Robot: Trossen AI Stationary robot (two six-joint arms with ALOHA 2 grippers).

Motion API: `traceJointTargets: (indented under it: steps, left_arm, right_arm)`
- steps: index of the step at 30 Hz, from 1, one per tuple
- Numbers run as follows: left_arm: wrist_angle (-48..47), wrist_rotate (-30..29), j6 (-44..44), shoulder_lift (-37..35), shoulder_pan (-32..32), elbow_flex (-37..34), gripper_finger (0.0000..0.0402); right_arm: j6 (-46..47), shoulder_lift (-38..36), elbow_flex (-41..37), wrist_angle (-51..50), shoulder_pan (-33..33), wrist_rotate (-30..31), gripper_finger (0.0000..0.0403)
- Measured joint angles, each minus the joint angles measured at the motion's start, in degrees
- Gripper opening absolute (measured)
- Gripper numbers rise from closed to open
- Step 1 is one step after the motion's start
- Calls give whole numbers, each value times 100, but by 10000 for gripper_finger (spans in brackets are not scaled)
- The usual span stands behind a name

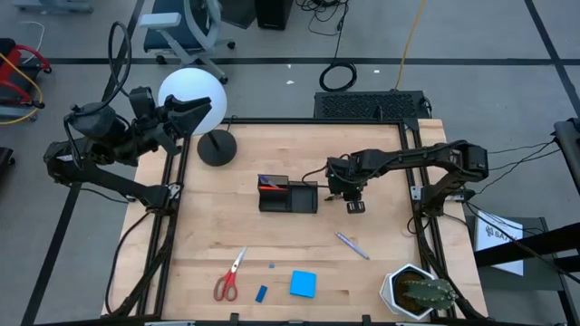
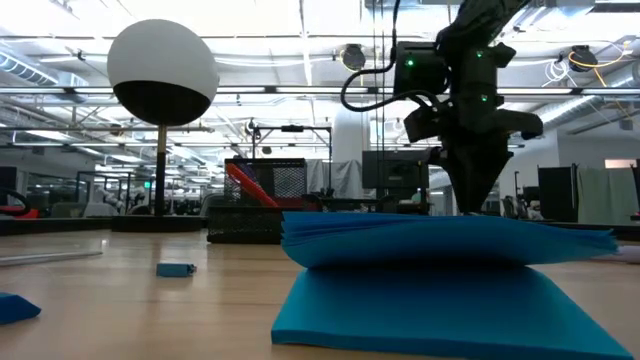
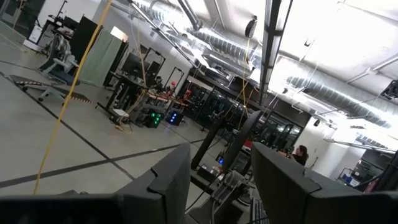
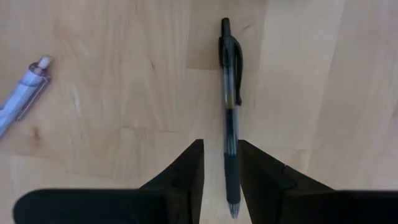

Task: Pick and place office supplies into organizer
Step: Put the black pen into the desk organizer

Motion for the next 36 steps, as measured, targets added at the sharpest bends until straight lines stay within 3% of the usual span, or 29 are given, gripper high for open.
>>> traceJointTargets:
  steps: [19, 36]
  left_arm:
    - [0, 0, 1, 0, 0, -1, 173]
    - [-2, 0, 2, 0, 0, 0, 173]
  right_arm:
    - [-448, 106, -33, 331, -306, 20, 89]
    - [-345, 80, -1069, 1127, -260, -96, 89]
